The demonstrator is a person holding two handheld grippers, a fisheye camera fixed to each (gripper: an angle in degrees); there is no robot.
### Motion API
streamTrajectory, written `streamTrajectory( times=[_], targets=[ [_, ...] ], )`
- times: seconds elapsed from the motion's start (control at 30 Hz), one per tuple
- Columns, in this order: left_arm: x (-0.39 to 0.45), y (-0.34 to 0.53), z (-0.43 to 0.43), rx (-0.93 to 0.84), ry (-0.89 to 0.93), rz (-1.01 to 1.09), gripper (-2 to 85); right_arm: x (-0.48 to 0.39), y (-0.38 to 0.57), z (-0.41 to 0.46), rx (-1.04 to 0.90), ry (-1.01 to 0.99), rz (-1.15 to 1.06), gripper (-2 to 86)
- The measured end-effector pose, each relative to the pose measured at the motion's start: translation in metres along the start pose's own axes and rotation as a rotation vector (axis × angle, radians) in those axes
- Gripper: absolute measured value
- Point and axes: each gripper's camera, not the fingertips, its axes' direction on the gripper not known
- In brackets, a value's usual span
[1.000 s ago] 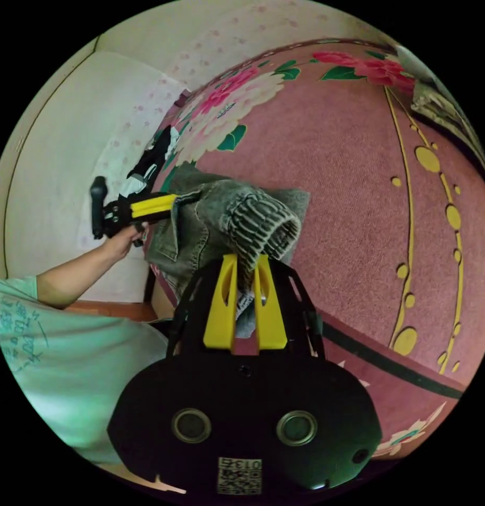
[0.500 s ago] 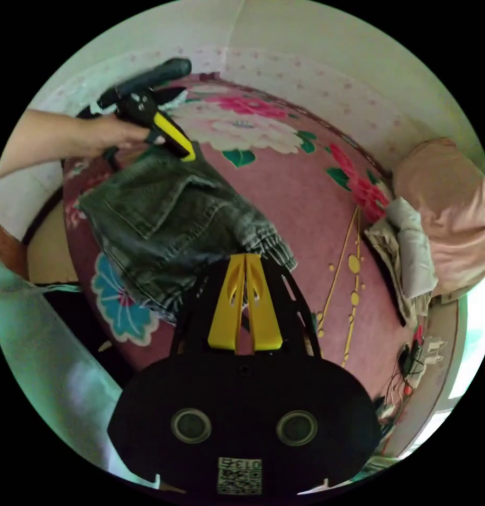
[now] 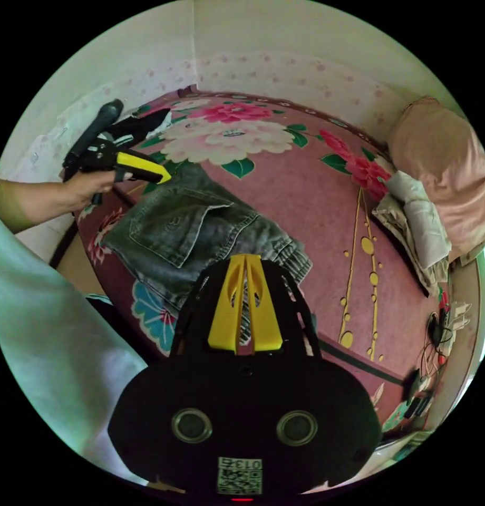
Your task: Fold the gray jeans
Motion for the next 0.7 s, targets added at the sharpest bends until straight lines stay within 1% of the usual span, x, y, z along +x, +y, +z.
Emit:
streamTrajectory(
  times=[0.03,0.07,0.1,0.13,0.17,0.2,0.27,0.33,0.37,0.4,0.43,0.47,0.5,0.53,0.6,0.63,0.7],
  targets=[
    [0.001,0.003,0.007,-0.017,-0.011,0.004,-0.2,-0.001,0.002,0.006,-0.015,0.013,0.006,0.0],
    [0.001,0.006,0.027,-0.072,-0.017,0.020,-0.1,-0.002,0.006,0.023,-0.083,0.008,0.010,0.0],
    [-0.001,0.008,0.045,-0.092,-0.014,0.042,0.0,0.000,0.011,0.047,-0.194,0.007,0.011,0.1],
    [-0.003,0.010,0.051,-0.083,-0.016,0.042,0.1,0.002,0.015,0.053,-0.197,0.006,0.009,0.1],
    [-0.009,0.011,0.056,-0.057,-0.013,0.031,0.3,0.010,0.021,0.051,-0.144,0.015,0.032,0.3],
    [-0.017,0.009,0.058,-0.065,0.002,0.031,0.6,0.020,0.021,0.048,-0.178,-0.011,0.046,0.7],
    [-0.034,0.009,0.054,-0.057,0.035,0.032,1.5,0.036,0.021,0.033,-0.188,-0.033,0.091,1.6],
    [-0.061,0.019,0.044,0.010,0.087,-0.027,6.4,0.059,0.033,0.006,-0.063,-0.006,0.184,6.2],
    [-0.084,0.029,0.040,0.068,0.127,-0.100,10.8,0.078,0.045,-0.007,0.015,-0.005,0.269,10.1],
    [-0.108,0.040,0.045,0.087,0.170,-0.200,15.1,0.101,0.058,-0.011,0.043,-0.029,0.362,13.7],
    [-0.119,0.044,0.051,0.077,0.203,-0.243,15.4,0.113,0.064,-0.010,0.043,-0.049,0.407,14.4],
    [-0.137,0.050,0.065,0.056,0.312,-0.269,16.0,0.134,0.077,-0.004,0.043,-0.104,0.472,16.0],
    [-0.149,0.052,0.083,0.027,0.422,-0.266,16.3,0.151,0.087,0.006,0.019,-0.134,0.505,16.5],
    [-0.153,0.052,0.093,0.006,0.465,-0.266,16.5,0.159,0.093,0.011,0.003,-0.144,0.522,16.8],
    [-0.163,0.050,0.124,-0.040,0.585,-0.239,16.4,0.186,0.113,0.032,0.002,-0.307,0.604,16.8],
    [-0.165,0.049,0.131,-0.049,0.616,-0.236,16.3,0.193,0.117,0.036,0.002,-0.346,0.626,16.8],
    [-0.178,0.050,0.144,-0.042,0.611,-0.266,16.1,0.213,0.131,0.051,-0.011,-0.437,0.695,16.3]
  ],
)
